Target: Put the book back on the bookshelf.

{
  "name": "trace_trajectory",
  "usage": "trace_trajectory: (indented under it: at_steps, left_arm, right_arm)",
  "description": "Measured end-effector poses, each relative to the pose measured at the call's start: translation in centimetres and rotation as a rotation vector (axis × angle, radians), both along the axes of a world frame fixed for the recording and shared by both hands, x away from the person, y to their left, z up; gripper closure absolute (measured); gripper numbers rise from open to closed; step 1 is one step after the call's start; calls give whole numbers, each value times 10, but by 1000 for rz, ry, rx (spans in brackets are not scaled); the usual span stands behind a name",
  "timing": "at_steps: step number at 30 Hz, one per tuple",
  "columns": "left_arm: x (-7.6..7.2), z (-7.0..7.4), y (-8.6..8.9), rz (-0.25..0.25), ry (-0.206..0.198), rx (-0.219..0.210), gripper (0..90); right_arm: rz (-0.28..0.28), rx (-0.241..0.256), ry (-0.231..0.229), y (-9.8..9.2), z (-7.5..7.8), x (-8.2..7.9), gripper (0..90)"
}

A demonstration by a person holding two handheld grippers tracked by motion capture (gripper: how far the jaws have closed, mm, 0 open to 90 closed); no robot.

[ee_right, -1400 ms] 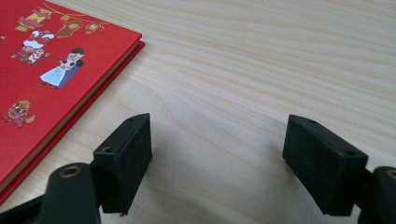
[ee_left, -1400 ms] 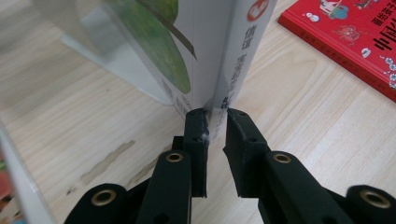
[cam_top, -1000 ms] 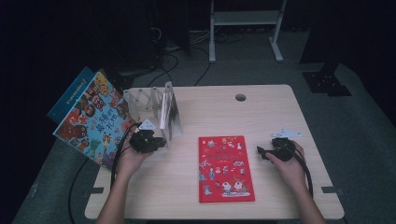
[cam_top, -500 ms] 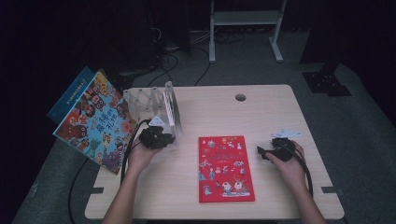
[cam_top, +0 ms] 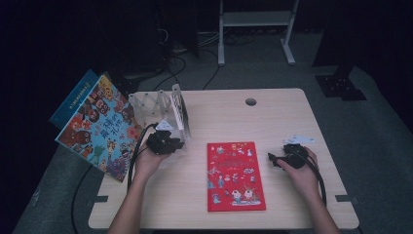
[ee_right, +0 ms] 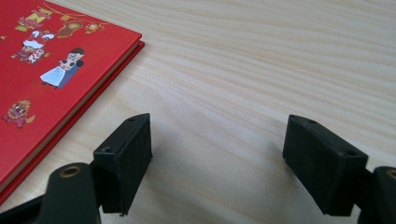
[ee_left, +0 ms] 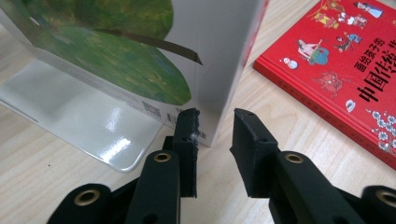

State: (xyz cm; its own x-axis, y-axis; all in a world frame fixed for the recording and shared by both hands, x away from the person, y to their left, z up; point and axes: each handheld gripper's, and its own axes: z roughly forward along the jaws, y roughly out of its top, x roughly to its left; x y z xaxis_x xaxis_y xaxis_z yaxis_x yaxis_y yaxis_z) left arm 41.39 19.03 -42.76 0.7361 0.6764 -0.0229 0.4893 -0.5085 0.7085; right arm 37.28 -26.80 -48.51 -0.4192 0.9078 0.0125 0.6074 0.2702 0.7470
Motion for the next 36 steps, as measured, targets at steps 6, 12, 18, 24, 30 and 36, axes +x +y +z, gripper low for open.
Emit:
trace_trajectory:
  at_steps: [6,12,18,24,30,36]
  left_arm:
    - [-12,1,3,-22,-13,29,640]
    - [-27,1,6,-47,-26,16,481]
    - [-43,-7,-2,-100,-7,42,298]
    - [-55,-17,-11,-156,40,27,187]
    - [-60,-25,-19,-180,50,47,96]
    - [-65,-27,-31,-225,49,56,74]
  right_arm:
    - [-1,1,0,0,0,0,228]
    - [-1,1,0,0,0,0,228]
    - [10,4,-10,-1,1,-2,368]
    - [49,84,14,3,13,-9,588]
    - [144,120,30,27,22,-11,582]
    - [205,121,89,54,19,-7,564]
